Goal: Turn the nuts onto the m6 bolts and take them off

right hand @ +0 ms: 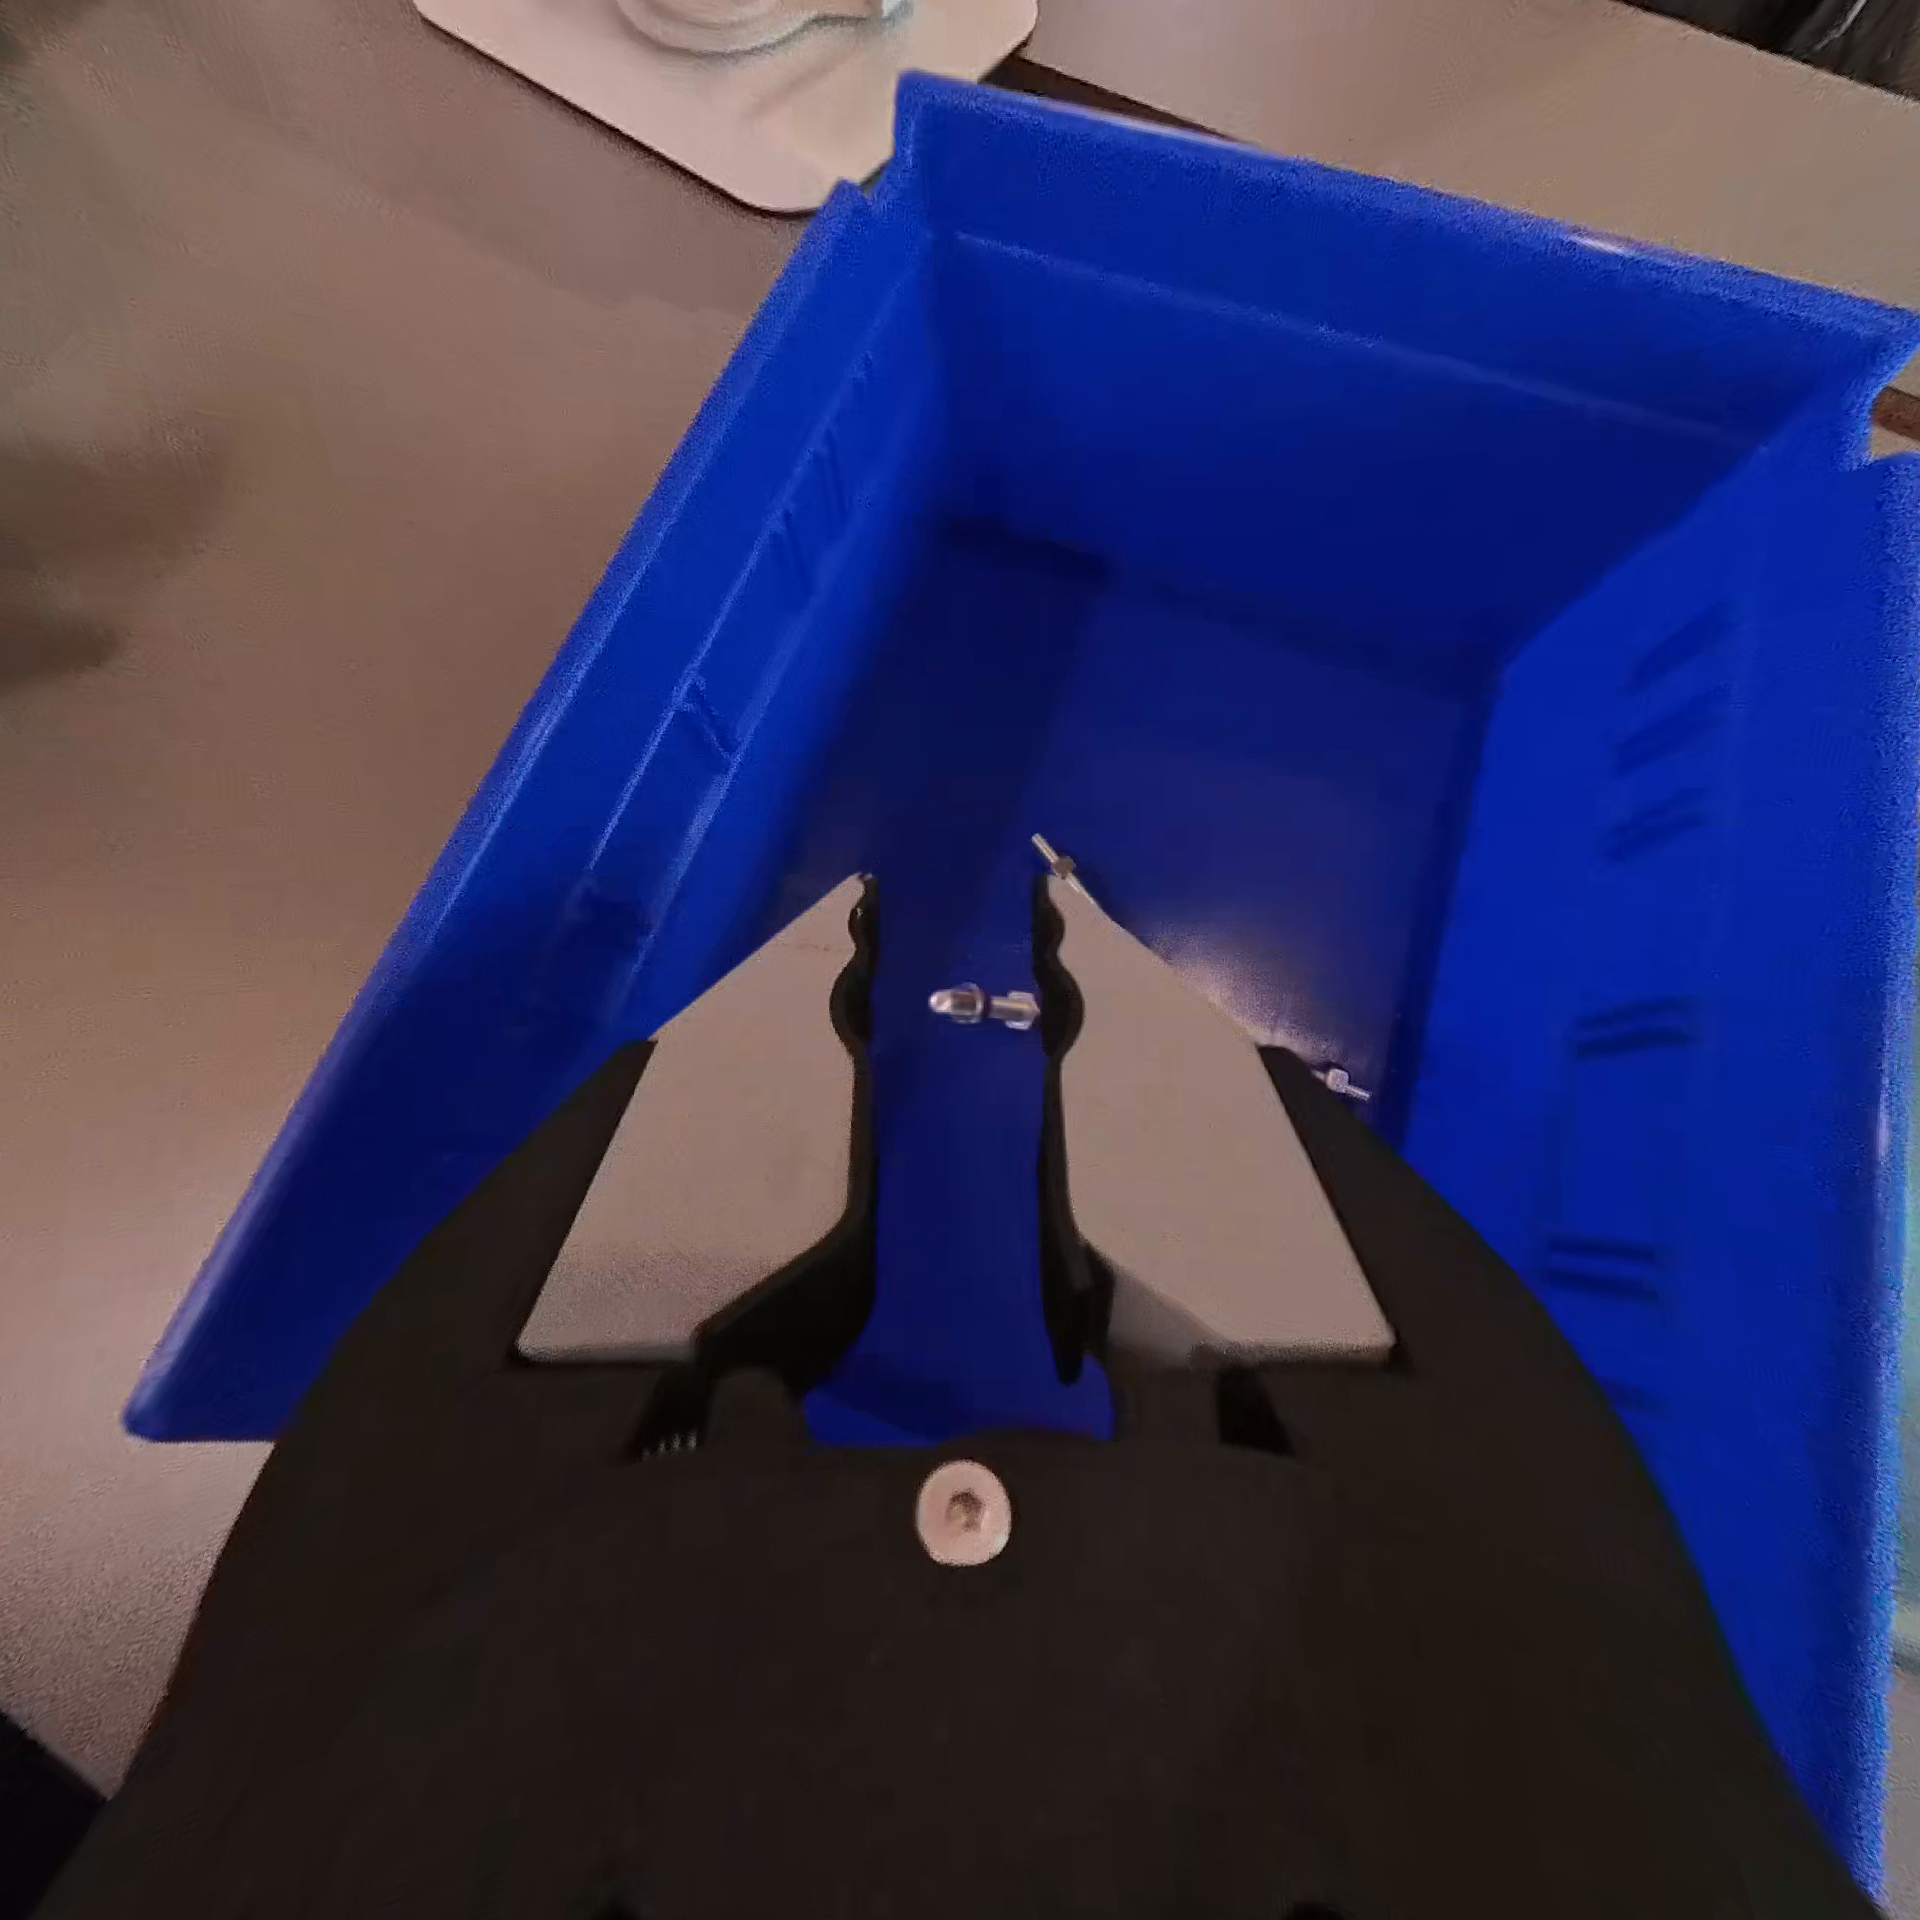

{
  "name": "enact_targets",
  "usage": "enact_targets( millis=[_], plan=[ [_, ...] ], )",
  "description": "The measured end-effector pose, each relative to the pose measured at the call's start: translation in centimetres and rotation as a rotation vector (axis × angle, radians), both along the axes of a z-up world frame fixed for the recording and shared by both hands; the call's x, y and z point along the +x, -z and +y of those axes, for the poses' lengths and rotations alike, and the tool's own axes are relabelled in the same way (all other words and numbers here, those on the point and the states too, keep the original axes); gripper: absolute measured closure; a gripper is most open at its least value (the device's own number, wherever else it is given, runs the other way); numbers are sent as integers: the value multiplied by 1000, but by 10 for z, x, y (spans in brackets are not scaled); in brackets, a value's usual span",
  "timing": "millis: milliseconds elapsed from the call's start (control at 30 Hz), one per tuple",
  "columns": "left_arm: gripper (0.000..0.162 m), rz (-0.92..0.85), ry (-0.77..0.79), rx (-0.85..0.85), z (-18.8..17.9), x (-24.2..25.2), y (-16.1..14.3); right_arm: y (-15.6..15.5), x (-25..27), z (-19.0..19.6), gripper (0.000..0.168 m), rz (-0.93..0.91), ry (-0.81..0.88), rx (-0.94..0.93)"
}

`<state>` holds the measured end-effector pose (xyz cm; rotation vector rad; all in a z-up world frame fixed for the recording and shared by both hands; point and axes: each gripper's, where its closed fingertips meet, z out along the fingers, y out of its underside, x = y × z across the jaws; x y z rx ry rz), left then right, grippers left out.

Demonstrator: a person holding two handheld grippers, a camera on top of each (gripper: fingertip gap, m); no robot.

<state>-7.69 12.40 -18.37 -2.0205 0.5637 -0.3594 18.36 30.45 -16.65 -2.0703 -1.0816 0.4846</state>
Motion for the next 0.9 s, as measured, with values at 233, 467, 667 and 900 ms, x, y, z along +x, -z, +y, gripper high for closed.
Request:
enact_targets(
  millis=[233,467,667,900],
  plan=[
    [114,61,-83,117,-83,-11,-63,-32,29,-28,130,170,0,44],
    [91,184,-404,132,-138,-98,-78,-41,24,-113,105,297,-167,19],
    [82,209,-587,71,-124,-147,-46,-6,-9,-128,102,267,-74,46],
    [162,340,-685,101,-104,-189,-24,23,-11,-115,150,82,4,89]
  ],
)
